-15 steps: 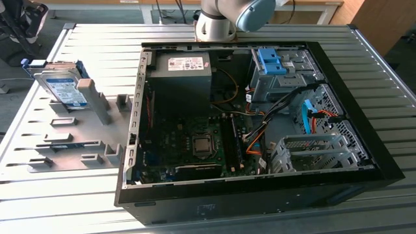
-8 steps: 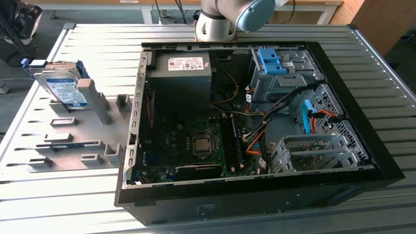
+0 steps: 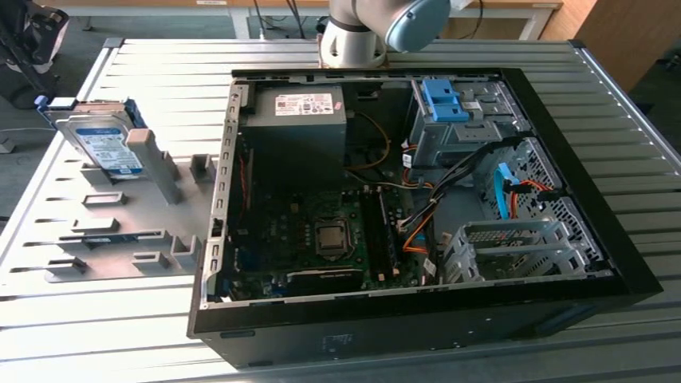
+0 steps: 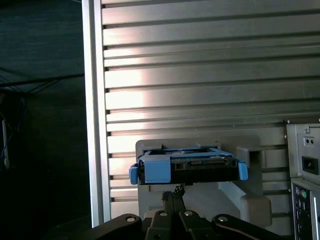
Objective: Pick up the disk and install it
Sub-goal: 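Pick up the disk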
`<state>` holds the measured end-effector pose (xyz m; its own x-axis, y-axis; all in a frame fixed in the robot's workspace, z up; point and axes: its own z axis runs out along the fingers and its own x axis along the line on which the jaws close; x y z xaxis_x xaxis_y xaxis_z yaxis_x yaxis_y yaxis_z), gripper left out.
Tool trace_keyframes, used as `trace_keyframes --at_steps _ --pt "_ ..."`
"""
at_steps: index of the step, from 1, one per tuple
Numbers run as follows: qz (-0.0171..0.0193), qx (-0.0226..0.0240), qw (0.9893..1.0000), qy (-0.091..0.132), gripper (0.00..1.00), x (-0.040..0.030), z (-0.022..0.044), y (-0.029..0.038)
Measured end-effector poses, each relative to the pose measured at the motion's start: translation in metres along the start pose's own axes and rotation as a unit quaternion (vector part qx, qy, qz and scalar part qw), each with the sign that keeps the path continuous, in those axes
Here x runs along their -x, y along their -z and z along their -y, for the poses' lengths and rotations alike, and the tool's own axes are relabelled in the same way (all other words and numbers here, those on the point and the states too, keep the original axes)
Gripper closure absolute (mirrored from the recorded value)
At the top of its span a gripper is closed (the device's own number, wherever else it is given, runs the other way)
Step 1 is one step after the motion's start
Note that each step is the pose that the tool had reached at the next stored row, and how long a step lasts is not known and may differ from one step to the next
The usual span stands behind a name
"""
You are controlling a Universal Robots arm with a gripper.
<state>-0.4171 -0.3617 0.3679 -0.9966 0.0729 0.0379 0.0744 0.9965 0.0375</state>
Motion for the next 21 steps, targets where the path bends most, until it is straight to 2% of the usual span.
trace_keyframes --at_steps 8,14,17,21 --pt "-0.0003 -0.0003 1.0 0.007 0.89 0.0 0.0 0.0" --pt "-0.0009 -0.001 0.9997 0.025 0.89 0.0 0.0 0.0" --pt "-0.0015 -0.0015 0.9992 0.04 0.89 0.0 0.0 -0.0001" --pt "-0.0023 -0.0024 0.998 0.064 0.89 0.0 0.0 -0.0001"
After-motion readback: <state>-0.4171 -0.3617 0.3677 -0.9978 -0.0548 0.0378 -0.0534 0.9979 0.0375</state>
